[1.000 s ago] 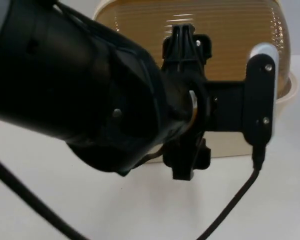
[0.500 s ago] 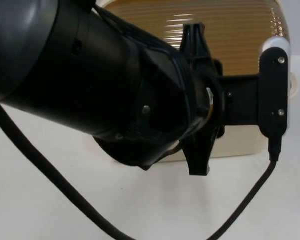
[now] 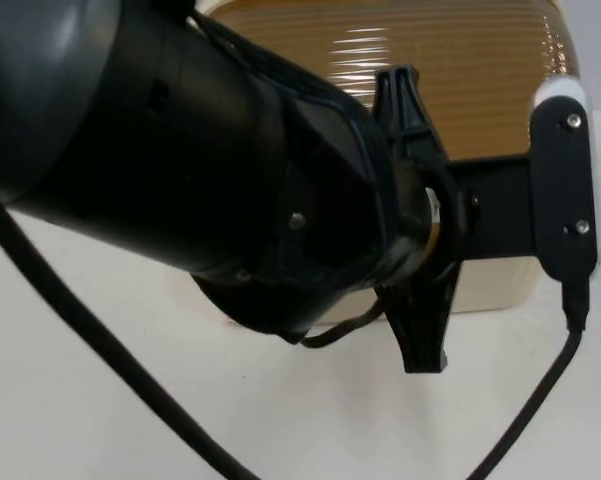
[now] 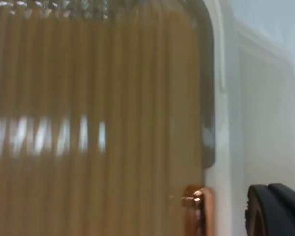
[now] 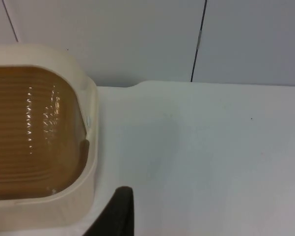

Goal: Open the box lid with the left hand, place the block into the box with the right hand, then close the box lid with the left hand.

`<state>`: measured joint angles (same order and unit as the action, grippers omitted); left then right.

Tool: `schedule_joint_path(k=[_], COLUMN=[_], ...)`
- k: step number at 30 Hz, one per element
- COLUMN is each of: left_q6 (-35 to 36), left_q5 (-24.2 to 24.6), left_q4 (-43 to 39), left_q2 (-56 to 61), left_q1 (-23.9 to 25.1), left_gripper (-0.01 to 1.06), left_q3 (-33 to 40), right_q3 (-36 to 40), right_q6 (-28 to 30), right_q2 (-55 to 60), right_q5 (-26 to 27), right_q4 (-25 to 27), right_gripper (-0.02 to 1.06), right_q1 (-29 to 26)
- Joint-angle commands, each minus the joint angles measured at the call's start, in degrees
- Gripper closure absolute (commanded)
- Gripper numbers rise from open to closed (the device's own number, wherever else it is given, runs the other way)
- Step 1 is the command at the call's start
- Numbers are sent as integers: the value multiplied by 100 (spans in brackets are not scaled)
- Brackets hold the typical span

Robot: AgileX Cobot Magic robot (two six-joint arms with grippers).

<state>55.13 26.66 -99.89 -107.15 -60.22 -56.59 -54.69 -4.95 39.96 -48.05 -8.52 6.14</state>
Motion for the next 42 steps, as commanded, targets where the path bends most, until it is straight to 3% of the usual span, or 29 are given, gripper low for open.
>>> schedule_joint_path(k=[1,9,18,26,31,34,42], left_q6=[63,17,6,6,-353,-826,-946], left_q5=[-27,302,182,-42,-135,-330,-303], left_q4=[-6,-6,-6,-6,-6,601,781], left_q2=[-164,-270,-270,-270,-270,-270,-247], left_q1=[41,105,494,504,491,481,470], left_gripper=[105,105,105,105,105,105,105], left_q3=[-99,-327,-384,-384,-384,-384,-384], right_q3=[-42,-42,-42,-42,-42,-42,-42], right_q6=[52,52,52,52,52,52,52], right_q2=[-20,-20,-20,-20,-20,-20,-20], right_q5=[104,104,127,139,139,139,139], right_q4=[-29,-29,-29,-29,-29,-29,-29], right_gripper=[0,0,0,0,0,0,0], right_q1=[-9,-9,-9,-9,-9,-9,-9])
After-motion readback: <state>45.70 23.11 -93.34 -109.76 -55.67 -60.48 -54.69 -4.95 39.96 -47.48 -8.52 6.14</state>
